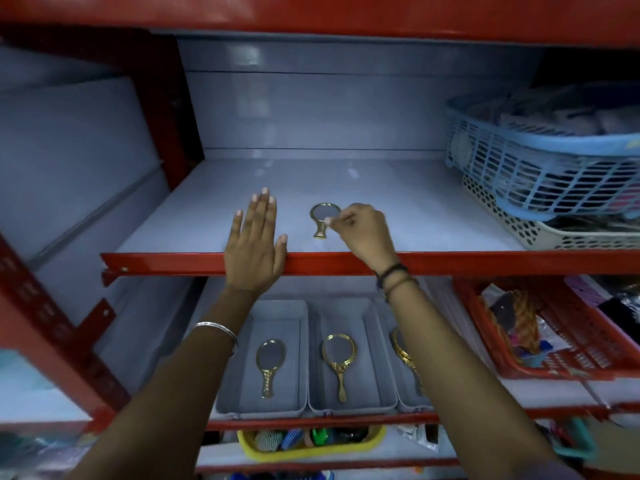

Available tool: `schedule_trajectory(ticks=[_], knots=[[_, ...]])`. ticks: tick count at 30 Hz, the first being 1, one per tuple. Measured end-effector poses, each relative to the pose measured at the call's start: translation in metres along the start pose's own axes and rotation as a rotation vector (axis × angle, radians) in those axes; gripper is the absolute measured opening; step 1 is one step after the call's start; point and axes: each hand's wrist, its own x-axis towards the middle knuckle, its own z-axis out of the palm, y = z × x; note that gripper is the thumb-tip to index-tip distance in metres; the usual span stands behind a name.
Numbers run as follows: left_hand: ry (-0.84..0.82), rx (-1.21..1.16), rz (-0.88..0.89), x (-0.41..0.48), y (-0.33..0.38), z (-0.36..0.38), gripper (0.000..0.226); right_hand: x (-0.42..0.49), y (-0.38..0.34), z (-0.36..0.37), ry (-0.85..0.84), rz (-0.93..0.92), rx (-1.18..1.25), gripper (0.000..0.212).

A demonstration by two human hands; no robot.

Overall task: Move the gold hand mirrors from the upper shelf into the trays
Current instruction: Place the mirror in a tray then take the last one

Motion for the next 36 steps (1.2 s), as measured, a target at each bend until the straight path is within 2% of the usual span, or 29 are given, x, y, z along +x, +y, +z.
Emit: schedule_trajectory(ticks=[2,4,6,9,14,17,19,24,26,29,32,36], knots=[[-0.006,0.003,-0.023,-0.001,-0.014,-0.001,0.063,0.015,-0.009,0.025,-0.069,0.088,-0.202,0.024],[-0.009,0.01,-0.036,-0.002,-0.025,-0.002,0.063,0.026,-0.011,0.048,-0.108,0.181,-0.377,0.044],[-0.009,0.02,-0.026,-0.001,-0.03,-0.001,0.063,0.031,-0.014,0.065,-0.099,0.229,-0.55,0.054],[-0.007,0.01,-0.026,0.0,-0.029,0.001,0.063,0.04,-0.021,0.075,-0.064,0.271,-0.579,0.04],[-0.007,0.0,-0.018,0.0,-0.029,0.002,0.063,0.05,-0.016,0.053,-0.093,0.363,-0.389,0.028],[0.003,-0.007,-0.016,-0.001,-0.029,0.002,0.063,0.052,-0.011,0.035,-0.17,0.433,-0.14,0.004],[0.006,-0.013,-0.016,-0.001,-0.028,0.001,0.063,0.048,-0.011,0.025,-0.226,0.487,0.093,0.014],[0.028,-0.023,-0.012,-0.001,-0.029,0.002,0.063,-0.003,-0.021,-0.006,-0.247,0.489,0.46,0.012],[0.043,-0.019,-0.003,-0.003,-0.029,0.004,0.062,-0.036,-0.02,-0.016,-0.312,0.47,0.557,0.014],[0.053,-0.006,0.006,-0.004,-0.03,0.005,0.061,-0.087,-0.012,-0.019,-0.43,0.473,0.634,0.017],[0.06,0.02,0.018,-0.005,-0.031,0.007,0.061,-0.12,0.01,-0.007,-0.571,0.571,0.658,0.017],[0.095,0.023,0.039,-0.003,-0.031,0.009,0.061,-0.136,0.05,0.032,-0.675,0.727,0.51,0.017]])
